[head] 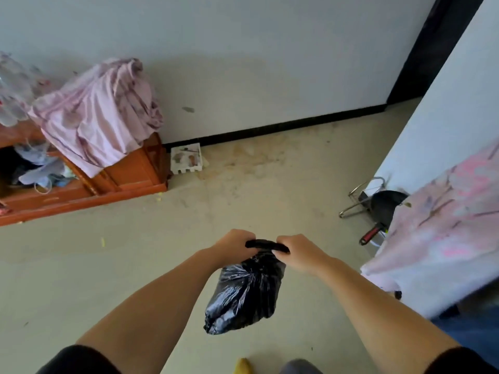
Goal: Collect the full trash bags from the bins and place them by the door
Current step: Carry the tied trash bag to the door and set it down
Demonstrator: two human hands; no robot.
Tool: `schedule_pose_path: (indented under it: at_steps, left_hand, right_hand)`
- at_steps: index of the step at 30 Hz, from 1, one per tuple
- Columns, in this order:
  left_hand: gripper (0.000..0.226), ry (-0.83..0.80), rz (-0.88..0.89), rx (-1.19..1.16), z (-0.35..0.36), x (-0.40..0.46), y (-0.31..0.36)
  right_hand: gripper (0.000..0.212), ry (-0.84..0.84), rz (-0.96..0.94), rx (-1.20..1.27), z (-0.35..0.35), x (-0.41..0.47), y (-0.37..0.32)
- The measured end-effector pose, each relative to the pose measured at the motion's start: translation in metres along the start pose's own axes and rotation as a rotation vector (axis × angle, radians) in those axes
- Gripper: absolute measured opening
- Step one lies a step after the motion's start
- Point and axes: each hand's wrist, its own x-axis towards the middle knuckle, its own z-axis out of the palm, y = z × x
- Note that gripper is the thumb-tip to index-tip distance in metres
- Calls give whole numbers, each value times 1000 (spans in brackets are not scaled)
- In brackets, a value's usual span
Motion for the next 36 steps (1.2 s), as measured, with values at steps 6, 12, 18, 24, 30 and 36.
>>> schedule_pose_path:
  at_steps: [6,12,18,24,30,36]
  left_hand:
    - [35,-19,53,63,-61,105,-13]
    - [31,23,35,-8,-122,244,-19]
    - [20,13,59,-55,-177,375,4]
    - [17,-64,102,-1,-216,507,7]
    - [16,-128,190,98,-272,664,7]
    - [16,-213,329,226,-339,798,41]
  right_hand:
    - [34,14,14,20,-58,95,14]
    - [15,23,-23,-12,-140,219,61]
    - [31,29,-10,-74,-237,320,111]
    - [19,25,62,-21,-298,410,165]
    - [28,129,146,31,-364,522,220]
    - [36,275,257,115,-441,600,259]
